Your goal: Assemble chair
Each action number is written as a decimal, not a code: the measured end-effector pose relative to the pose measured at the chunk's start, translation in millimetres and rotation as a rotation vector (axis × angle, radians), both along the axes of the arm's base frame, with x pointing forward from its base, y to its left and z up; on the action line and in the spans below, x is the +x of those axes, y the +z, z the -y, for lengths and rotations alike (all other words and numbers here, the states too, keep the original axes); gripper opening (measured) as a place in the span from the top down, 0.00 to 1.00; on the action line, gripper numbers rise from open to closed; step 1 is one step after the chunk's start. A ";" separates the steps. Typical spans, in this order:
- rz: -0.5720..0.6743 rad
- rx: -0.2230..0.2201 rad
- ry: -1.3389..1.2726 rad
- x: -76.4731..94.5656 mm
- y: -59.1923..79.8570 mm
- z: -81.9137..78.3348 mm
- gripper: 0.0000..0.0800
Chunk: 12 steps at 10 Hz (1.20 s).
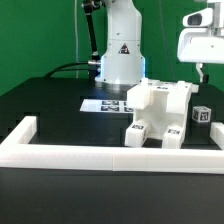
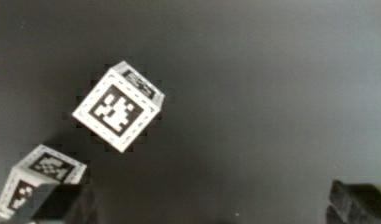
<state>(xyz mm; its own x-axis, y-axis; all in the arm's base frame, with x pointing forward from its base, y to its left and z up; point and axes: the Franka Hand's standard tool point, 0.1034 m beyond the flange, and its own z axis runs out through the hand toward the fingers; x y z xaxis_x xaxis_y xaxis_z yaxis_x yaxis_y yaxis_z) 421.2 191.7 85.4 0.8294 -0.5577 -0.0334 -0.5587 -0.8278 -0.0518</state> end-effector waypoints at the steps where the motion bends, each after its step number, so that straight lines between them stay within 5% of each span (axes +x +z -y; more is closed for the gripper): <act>1: -0.005 -0.004 0.001 -1.5 -3.6 0.6 0.19; 12: -0.006 -0.018 0.086 5.4 -11.4 25.4 0.19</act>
Offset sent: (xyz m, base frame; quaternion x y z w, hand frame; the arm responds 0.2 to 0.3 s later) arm 0.0018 -0.0011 -0.0049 -0.0008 0.0039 -0.0035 1.0000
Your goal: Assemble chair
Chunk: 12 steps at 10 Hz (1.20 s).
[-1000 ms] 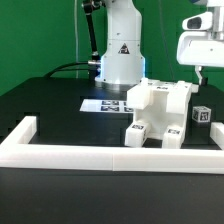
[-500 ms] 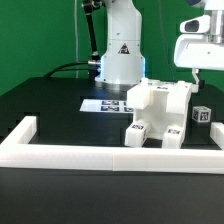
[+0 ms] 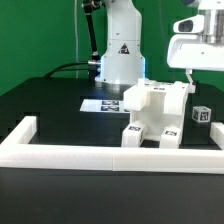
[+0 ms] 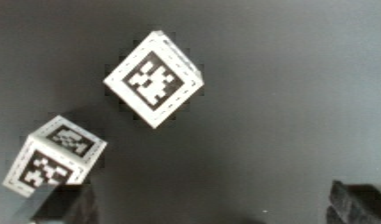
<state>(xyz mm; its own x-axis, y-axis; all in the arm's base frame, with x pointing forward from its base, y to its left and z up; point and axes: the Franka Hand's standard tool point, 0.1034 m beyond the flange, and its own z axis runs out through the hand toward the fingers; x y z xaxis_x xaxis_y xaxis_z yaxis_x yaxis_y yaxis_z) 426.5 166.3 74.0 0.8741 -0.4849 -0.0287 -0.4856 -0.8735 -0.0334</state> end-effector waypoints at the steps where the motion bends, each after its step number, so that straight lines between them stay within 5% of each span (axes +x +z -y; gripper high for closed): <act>1: 0.002 -0.001 0.004 1.7 0.4 2.7 0.19; 12: 0.010 -0.011 0.072 13.5 -0.8 29.7 0.19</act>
Offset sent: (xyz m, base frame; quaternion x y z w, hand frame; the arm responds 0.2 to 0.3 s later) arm 0.0095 -0.0099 0.0012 -0.0022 0.0048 -0.0268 0.9996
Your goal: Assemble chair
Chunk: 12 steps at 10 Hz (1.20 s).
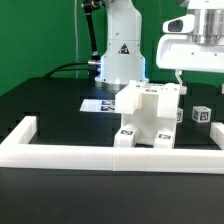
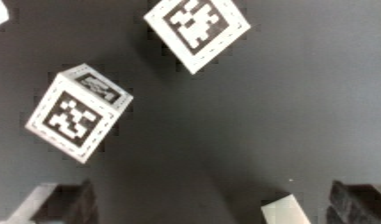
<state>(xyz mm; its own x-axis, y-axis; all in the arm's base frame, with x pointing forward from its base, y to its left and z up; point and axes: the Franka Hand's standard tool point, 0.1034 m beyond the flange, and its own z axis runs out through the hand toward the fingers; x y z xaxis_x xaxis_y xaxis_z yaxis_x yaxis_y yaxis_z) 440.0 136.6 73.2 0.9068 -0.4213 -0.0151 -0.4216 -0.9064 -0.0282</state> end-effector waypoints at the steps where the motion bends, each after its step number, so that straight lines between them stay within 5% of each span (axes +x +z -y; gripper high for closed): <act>1: 0.002 0.000 0.016 1.7 0.2 3.6 0.19; 9: 0.005 0.000 0.058 5.9 0.0 10.6 0.19; 12: 0.001 0.004 0.090 -7.6 0.8 -10.0 0.19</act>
Offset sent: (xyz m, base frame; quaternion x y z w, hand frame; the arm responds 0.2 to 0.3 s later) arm 0.0108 -0.0054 -0.0004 0.0169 -0.0123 -0.0383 0.9990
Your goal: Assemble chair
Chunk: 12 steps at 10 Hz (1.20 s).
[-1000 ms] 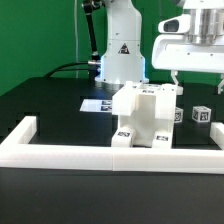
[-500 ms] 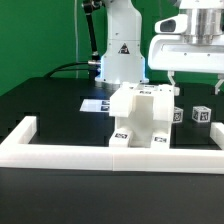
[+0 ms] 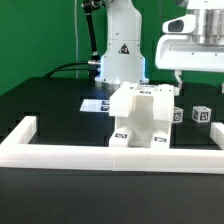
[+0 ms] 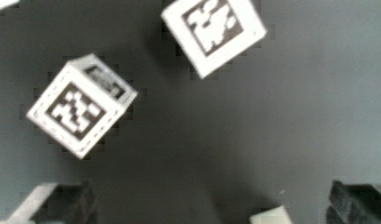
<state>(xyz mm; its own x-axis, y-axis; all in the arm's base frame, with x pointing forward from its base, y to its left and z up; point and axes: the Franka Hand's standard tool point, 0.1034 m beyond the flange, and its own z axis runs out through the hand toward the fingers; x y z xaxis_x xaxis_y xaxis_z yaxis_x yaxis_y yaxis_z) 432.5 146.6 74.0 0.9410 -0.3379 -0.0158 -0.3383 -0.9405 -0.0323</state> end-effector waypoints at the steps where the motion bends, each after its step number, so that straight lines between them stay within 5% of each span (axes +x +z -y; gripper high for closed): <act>1: 0.001 0.002 0.015 -4.4 1.1 -6.2 0.19; 7: 0.019 -0.013 0.125 -10.4 -2.5 -23.4 0.19; 12: 0.069 -0.009 0.280 -4.5 -7.3 -17.2 0.19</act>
Offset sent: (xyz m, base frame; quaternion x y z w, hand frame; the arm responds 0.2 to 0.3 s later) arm 0.0000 0.0000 0.0000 0.0000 0.0000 0.0000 1.0000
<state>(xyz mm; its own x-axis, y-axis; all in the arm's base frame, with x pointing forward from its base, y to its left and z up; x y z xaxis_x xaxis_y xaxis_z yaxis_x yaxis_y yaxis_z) 428.0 163.9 66.7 0.9965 -0.0642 0.0534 -0.0622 -0.9974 -0.0370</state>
